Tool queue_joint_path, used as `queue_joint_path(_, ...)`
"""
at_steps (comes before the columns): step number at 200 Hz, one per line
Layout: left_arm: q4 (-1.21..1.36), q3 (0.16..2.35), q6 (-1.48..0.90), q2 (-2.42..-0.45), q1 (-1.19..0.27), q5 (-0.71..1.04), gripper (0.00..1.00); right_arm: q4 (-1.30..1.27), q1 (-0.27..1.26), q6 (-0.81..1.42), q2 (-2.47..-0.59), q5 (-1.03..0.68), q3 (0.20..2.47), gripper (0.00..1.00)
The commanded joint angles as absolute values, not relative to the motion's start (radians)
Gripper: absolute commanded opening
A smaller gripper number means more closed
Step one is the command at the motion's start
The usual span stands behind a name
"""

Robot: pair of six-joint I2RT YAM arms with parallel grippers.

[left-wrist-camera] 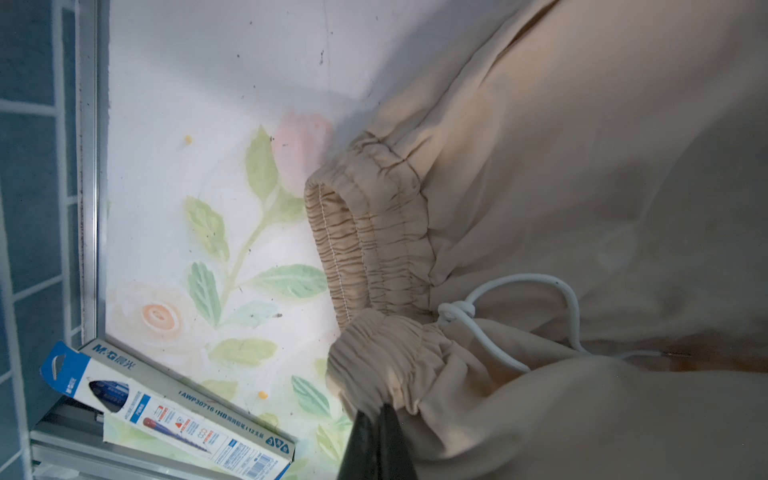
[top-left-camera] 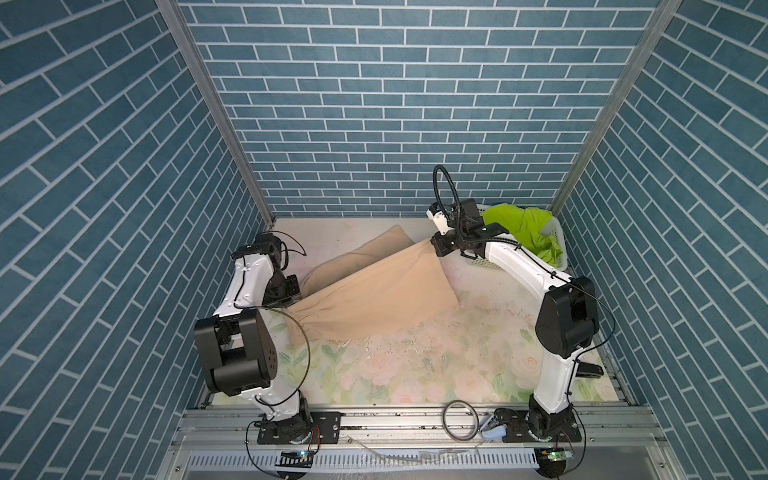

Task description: Fold and stack the shorts

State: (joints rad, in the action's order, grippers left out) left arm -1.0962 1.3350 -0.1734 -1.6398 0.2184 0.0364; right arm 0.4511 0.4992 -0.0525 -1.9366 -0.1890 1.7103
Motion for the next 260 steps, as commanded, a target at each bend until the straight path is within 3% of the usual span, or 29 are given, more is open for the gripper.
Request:
queue_joint_path(1,-1.091,1.379,-0.153,-1.69,0.236,-0.037,0.0,0.419,0.47,-0.081,-1.988,-0.185,1.763,0.0)
queue_joint_path(134,-0.972,1.469,-0.16,-1.849,0.256,-0.027,0.0,0.335,0.451,-0.022,-2.186,-0.237,1.921,0.0)
queue_joint_path(218,-0.92,1.485,-0.204,-1.946,0.262,-0.067,0.0,0.39,0.448,0.033,-2.435,-0.342,2.152,0.0)
queue_joint_path(239,-0.914,1.482,-0.218,-1.94,0.271,-0.09,0.0,0.417,0.449,0.047,-2.461,-0.385,2.201,0.17)
queue_joint_path(251,-0.904,1.481,-0.218,-1.926,0.281,-0.077,0.13,0.406,0.447,0.056,-2.443,-0.404,2.189,0.21)
queue_joint_path(260,-0.91,1.494,-0.222,-1.919,0.291,-0.075,0.42,0.396,0.448,0.06,-2.423,-0.413,2.176,0.33)
